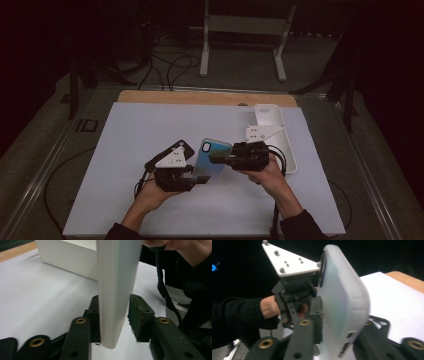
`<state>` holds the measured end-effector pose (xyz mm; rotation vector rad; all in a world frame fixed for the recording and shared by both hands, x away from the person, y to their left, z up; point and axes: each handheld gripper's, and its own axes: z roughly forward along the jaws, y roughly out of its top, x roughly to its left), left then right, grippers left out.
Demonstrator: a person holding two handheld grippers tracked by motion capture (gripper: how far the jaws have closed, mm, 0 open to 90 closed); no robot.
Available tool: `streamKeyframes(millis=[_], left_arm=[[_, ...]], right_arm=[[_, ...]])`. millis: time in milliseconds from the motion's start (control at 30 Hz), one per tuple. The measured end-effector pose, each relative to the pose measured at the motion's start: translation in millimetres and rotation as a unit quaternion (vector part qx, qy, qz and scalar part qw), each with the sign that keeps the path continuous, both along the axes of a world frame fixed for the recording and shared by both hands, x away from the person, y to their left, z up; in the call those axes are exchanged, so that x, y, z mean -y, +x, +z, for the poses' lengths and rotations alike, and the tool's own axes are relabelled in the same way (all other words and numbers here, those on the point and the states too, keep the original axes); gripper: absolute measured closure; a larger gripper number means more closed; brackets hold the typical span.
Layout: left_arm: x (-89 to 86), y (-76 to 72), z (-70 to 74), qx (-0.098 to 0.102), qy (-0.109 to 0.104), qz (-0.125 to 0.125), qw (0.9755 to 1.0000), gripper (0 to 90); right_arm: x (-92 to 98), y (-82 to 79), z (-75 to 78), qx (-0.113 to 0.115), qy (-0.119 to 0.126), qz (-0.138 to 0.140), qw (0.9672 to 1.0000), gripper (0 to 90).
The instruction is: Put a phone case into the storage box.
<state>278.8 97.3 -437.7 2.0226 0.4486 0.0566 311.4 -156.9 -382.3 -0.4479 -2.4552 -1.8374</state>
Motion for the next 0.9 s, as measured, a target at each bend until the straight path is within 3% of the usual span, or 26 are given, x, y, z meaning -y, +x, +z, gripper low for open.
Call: streamKeyframes(millis=[33,133,400,633,900], left_arm=[[0.4,0.0,-0.3,0.001,0.001,0.001,1.0000,73.2],[0.8,0.3,-0.7,0.001,-0.001,0.000,1.0000,79.8],[0.3,-0.2,0.0,0.012,0.004,0.020,0.9997,80.9],[-2.3,0.0,1.5,0.023,0.003,0.045,0.9987,81.0],[-3.8,0.5,1.7,0.031,0.005,0.075,0.9967,81.0]], right_arm=[[-0.4,0.5,-0.2,0.002,-0.005,-0.007,1.0000,67.3],[-2.1,0.7,-0.7,0.002,-0.008,-0.021,0.9998,56.9],[-9.4,-0.3,-2.0,0.011,-0.026,-0.050,0.9984,40.8],[-9.6,-1.7,-3.2,0.007,-0.035,-0.091,0.9952,18.2],[-8.7,-4.5,-3.1,0.006,-0.039,-0.137,0.9898,8.7]])
